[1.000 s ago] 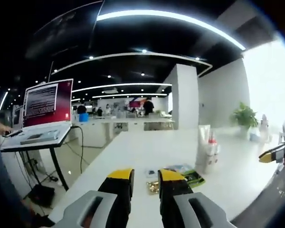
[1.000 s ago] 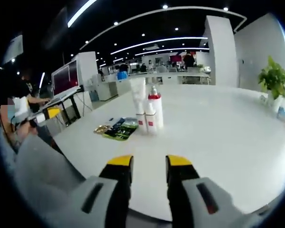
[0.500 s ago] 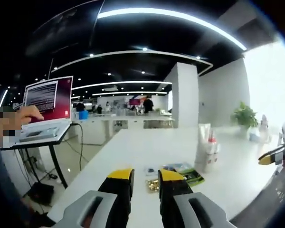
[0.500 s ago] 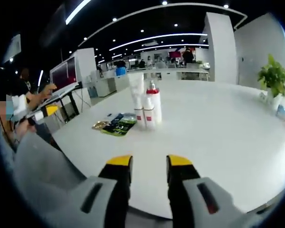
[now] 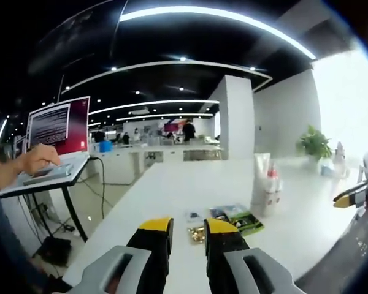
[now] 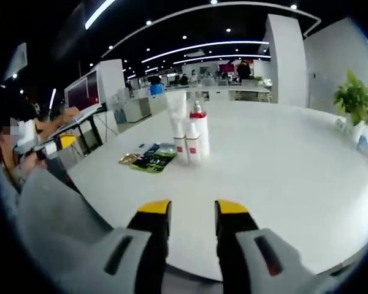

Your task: Arrange the skincare products in the storage area until every visible bottle or jar stands upright without overlapping.

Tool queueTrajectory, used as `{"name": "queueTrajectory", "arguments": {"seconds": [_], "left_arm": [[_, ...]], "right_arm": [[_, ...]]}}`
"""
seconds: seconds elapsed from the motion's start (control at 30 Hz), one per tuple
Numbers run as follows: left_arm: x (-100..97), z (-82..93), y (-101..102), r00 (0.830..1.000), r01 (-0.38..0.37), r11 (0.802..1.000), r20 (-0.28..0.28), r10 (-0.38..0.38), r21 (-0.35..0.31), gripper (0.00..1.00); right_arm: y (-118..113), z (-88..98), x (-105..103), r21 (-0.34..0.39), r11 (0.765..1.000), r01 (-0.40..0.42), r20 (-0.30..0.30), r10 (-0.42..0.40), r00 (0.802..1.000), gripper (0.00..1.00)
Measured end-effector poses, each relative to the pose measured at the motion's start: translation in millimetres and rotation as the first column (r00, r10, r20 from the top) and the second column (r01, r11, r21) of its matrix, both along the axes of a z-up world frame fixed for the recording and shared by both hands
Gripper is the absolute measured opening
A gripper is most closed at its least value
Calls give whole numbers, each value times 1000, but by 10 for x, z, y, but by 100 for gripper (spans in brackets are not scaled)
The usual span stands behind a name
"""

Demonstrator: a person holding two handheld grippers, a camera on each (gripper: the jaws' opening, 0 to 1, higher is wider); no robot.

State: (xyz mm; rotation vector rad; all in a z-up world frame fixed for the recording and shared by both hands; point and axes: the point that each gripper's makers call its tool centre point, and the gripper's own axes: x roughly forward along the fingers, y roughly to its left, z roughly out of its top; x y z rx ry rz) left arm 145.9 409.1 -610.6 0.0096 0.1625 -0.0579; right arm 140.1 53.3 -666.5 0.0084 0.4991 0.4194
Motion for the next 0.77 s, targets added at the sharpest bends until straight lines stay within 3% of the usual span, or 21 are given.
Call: {"name": "queueTrajectory", "arguments": {"seconds": [0.77], "left_arm": [[9,-24,-3,1000,-1,1000,-11,1,12,21]], "right_arm": [[-11,5,9,-6,1000,3,3,-3,1000,30]]}}
